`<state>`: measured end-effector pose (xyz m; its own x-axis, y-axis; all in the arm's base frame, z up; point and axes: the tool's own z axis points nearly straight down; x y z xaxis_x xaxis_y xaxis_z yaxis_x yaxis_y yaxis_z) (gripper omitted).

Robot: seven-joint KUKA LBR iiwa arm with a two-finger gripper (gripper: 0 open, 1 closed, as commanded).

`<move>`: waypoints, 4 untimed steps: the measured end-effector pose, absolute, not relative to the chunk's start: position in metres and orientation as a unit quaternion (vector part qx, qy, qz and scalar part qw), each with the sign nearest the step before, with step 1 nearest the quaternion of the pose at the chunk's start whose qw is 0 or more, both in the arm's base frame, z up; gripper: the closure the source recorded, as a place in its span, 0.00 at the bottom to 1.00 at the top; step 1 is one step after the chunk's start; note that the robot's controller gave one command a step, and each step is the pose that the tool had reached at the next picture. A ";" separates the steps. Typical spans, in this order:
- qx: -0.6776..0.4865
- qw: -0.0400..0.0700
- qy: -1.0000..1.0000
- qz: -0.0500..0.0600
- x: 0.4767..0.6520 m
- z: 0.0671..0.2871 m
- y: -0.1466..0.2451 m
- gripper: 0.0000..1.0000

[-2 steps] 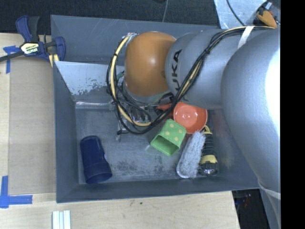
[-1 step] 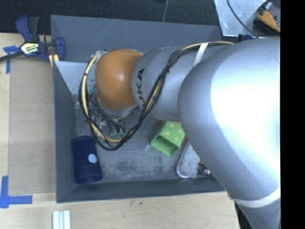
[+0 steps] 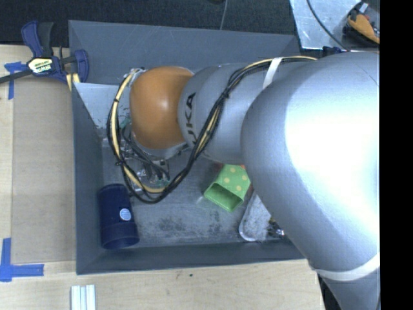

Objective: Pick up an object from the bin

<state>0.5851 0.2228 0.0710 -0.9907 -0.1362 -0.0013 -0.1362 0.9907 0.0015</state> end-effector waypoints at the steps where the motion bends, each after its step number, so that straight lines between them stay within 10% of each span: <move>1: -0.068 0.000 0.998 0.001 0.585 0.071 0.223 0.00; 2: -0.139 0.002 0.990 -0.001 0.543 0.071 0.226 0.00; 4: -0.140 0.002 0.990 0.000 0.542 0.071 0.226 0.00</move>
Offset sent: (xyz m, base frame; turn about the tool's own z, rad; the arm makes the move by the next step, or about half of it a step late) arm -0.0454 0.0059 -0.0010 -0.1480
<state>0.5418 0.2261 0.0707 -0.9608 -0.2774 -0.0042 -0.2774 0.9608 -0.0013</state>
